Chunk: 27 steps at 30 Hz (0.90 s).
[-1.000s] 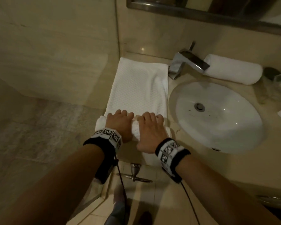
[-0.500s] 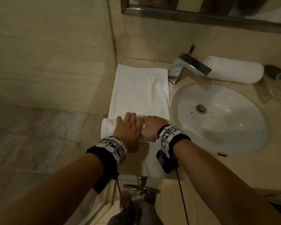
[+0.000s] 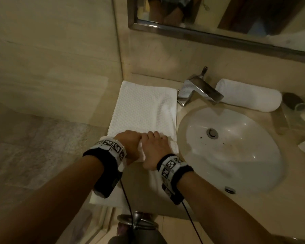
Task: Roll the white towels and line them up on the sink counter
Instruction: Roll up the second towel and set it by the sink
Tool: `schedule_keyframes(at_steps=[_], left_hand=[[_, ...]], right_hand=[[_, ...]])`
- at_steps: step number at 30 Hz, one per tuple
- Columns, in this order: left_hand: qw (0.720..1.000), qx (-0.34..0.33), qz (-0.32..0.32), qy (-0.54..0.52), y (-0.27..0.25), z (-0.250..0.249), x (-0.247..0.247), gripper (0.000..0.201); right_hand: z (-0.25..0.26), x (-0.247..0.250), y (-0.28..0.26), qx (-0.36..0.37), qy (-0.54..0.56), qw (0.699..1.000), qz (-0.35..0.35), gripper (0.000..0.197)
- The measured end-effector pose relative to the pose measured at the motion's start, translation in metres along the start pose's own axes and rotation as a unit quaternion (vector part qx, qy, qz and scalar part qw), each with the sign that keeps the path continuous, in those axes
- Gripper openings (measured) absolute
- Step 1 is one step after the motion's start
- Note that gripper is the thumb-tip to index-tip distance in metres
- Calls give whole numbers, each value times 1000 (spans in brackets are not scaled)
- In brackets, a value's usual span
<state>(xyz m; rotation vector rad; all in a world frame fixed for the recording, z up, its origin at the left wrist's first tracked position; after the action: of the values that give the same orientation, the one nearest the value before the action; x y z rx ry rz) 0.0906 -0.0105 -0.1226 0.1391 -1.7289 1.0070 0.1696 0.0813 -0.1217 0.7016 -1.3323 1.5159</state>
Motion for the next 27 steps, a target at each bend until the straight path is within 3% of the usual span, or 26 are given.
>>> schedule_keyframes(at_steps=[3,5,8,11,13,15,18,21,23,25,27], left_hand=[[991,-28,-103,84,-7,2,-9,72],[980,-41,-160,110,-12,1,-12,75],[972,-54,-202,110,-12,0,-18,78],[978,-71,-164,108,-7,0,-15,76],[983,-66,-141,93,-1,3,-6,81],[989,-52,-111,84,6,4,3,91],[990,-45,-99,87,7,2,7,92],[979,-44,-152,124,-2,2,0,72],[974,-33,-154,164,-6,0,4,57],[982,-12,-110,153,-3,-3,9,56],[992,-4,-47,117,5,-6,12,69]], right_hand=[[-7,4,11,-6,48,999,-4,74],[-12,7,19,-27,98,995,-3,66],[-12,9,21,-24,106,994,-8,64],[-4,-4,-4,7,5,998,-60,73],[0,-14,-18,9,-84,990,-111,70],[1,-13,-17,2,-97,987,-128,64],[-3,0,-2,-18,-29,996,-84,72],[-7,15,10,-41,26,998,-46,73],[-9,25,11,-59,71,996,-10,64],[-13,32,12,-66,107,992,30,46],[-14,33,9,-65,126,989,45,47]])
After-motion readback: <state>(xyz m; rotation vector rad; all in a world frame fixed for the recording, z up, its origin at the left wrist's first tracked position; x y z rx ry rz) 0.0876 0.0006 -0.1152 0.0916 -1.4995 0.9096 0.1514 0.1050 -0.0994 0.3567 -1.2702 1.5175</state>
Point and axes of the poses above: each hand's wrist, its own y-axis towards the middle knuckle, its own x-axis out of the back of the hand, z = x × y, the point moved 1 cm from there along y, towards the middle knuckle, and after that the axes turned 9 degrees about y, right-handed, at the moved point
